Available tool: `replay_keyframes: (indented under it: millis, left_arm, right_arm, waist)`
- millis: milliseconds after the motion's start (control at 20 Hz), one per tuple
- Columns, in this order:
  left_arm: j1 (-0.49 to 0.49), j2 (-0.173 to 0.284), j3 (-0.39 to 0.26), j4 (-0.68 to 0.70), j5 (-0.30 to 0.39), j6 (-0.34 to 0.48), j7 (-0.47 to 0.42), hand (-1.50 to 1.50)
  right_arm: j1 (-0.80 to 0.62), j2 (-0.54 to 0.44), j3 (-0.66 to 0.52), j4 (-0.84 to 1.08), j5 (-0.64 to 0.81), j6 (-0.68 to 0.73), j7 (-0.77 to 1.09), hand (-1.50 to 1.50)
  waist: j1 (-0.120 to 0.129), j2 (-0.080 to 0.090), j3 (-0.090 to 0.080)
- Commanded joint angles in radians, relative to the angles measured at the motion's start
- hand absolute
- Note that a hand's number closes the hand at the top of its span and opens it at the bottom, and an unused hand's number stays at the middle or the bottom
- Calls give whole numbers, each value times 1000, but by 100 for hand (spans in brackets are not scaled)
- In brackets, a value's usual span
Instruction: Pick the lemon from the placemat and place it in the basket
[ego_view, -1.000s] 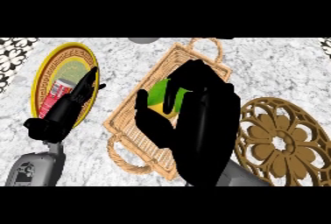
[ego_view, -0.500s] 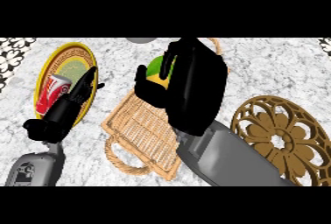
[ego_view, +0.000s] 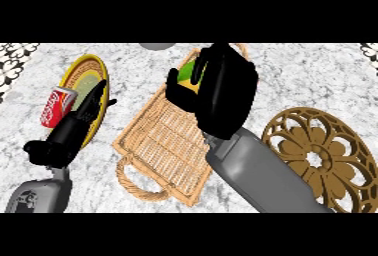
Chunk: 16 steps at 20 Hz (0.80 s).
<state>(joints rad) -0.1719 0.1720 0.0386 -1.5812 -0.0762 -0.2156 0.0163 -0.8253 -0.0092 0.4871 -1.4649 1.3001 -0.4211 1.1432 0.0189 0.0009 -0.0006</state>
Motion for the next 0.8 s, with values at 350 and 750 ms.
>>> replay_keyframes:
  millis: [350, 750]
  left_arm:
    - [-22, 53, 71, 86, 36, -47, -74, 0]
    - [15, -15, -2, -31, 0, -1, 14, 0]
  right_arm:
    - [20, 9, -77, 74, 5, -222, 66, -150]
    - [15, 9, -91, 45, -35, -378, 23, -150]
  waist:
    - [-10, 3, 0]
    - [3, -1, 1]
